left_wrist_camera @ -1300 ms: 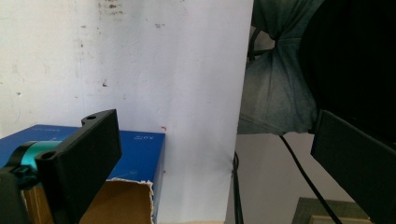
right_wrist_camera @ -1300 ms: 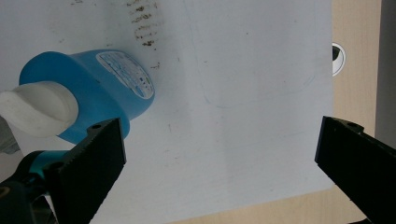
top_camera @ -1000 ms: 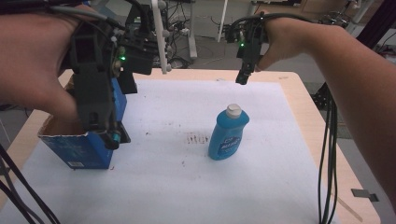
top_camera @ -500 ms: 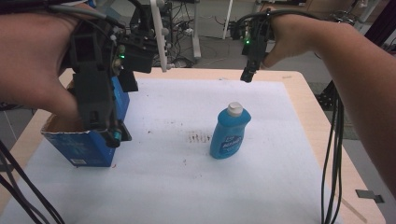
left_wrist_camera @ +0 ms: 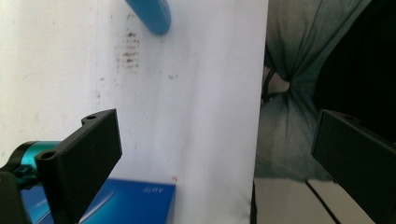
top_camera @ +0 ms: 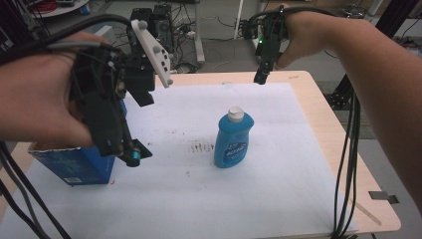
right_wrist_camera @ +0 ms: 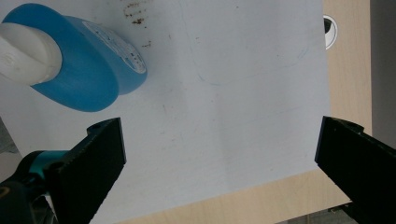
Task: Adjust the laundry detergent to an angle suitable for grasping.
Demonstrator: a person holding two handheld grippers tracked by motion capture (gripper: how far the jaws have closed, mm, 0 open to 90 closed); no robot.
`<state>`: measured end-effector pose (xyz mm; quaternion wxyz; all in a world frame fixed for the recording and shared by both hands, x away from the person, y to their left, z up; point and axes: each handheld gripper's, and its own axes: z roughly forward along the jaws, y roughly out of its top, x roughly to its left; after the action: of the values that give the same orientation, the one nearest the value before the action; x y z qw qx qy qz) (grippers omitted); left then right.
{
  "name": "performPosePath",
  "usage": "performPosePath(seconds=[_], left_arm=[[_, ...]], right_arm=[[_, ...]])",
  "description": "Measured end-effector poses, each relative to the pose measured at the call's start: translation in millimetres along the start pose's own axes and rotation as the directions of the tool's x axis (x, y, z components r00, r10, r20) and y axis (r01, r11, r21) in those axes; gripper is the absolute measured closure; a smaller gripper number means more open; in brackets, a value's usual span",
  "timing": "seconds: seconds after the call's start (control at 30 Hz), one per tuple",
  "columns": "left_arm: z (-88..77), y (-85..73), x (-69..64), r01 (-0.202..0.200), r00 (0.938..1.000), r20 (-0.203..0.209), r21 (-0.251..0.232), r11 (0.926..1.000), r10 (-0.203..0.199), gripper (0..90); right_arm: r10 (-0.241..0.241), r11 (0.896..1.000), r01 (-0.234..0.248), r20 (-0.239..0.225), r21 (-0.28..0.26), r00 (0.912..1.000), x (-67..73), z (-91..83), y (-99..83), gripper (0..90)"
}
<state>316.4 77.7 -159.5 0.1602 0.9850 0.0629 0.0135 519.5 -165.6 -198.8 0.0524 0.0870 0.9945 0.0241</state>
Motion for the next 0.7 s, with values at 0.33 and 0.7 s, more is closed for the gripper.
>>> performPosePath(seconds=[0.33, 0.7], left_arm=[[31.8, 3.2, 8.4, 0.132, 0.9882, -0.066, -0.096, 0.9866, -0.138, 1.7], [59.9, 15.3, 20.7, 0.142, 0.9854, -0.069, -0.175, 0.9743, -0.156, 1.7]], right_arm=[[0.001, 1.000, -0.001, -0.002, -0.013, 1.0000, -3.2, -0.2, -1.5, 0.9], [0.014, 1.000, -0.014, -0.002, -0.015, 0.9999, -10.0, 0.7, -11.2, 0.9]])
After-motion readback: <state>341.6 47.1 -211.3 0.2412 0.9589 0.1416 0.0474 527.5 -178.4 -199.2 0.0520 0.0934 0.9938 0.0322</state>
